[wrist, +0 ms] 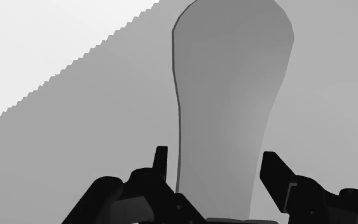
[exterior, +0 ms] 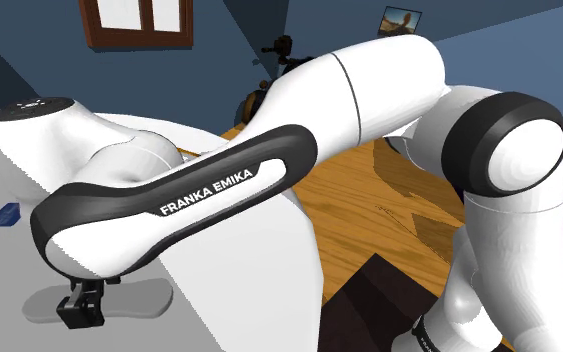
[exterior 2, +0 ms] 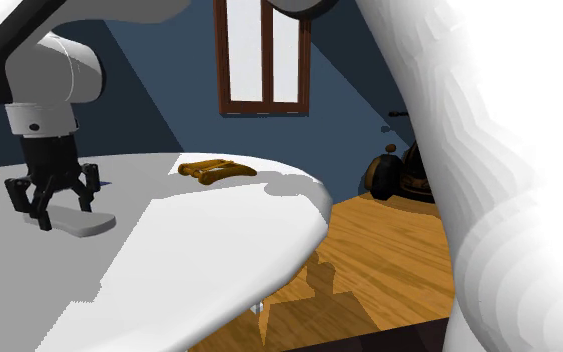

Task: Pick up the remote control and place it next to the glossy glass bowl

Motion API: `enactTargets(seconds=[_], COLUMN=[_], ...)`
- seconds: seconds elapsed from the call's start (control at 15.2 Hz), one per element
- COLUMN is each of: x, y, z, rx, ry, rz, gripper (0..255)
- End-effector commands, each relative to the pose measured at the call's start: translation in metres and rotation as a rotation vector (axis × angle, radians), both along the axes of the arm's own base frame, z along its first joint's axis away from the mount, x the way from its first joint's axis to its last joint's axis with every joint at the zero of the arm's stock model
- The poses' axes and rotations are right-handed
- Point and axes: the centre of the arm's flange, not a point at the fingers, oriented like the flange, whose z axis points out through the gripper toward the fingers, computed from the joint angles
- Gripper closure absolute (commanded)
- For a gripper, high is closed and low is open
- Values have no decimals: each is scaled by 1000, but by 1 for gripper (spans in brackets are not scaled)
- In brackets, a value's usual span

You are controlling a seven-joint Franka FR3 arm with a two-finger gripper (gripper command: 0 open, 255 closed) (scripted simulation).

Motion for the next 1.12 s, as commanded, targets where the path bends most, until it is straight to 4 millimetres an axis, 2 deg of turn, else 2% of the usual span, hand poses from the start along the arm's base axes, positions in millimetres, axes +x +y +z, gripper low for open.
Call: enactTargets(seconds=[0.0, 0.46, 0.53, 0.86, 1.06], x=[-1, -1, -1, -1, -1], y=[0, 0, 0, 0, 0], z=[-6, -6, -6, -6, 34], rx=[1, 1, 1, 1, 1], ry=[-1, -1, -1, -1, -1], rz=[0, 0, 0, 0, 0], gripper=[255, 255, 0, 0, 0])
